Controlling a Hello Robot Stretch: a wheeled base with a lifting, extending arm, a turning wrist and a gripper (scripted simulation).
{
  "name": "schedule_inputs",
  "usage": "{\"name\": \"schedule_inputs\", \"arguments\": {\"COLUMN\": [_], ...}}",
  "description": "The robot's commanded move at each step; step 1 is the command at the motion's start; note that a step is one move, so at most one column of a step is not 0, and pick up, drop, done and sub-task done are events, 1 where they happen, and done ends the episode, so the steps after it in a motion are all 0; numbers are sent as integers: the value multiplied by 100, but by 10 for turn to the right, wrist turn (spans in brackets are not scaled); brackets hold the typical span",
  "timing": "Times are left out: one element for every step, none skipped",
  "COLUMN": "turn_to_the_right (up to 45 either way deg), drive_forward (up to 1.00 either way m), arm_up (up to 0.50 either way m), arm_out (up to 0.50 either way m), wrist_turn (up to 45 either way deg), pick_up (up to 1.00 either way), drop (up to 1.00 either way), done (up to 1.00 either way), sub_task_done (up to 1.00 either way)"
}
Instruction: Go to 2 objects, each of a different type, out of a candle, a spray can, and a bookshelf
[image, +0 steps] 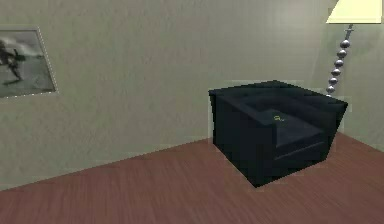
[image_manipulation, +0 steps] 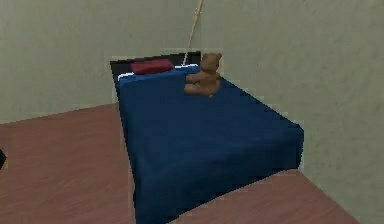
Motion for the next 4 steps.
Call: {"name": "schedule_inputs", "arguments": {"turn_to_the_right": [0,-240,0,-240], "drive_forward": [20,0,30,0], "arm_up": [0,0,0,0], "arm_out": [0,0,0,0], "wrist_turn": [0,0,0,0], "pick_up": [0,0,0,0], "drop": [0,0,0,0], "done": [0,0,0,0], "sub_task_done": [0,0,0,0]}}
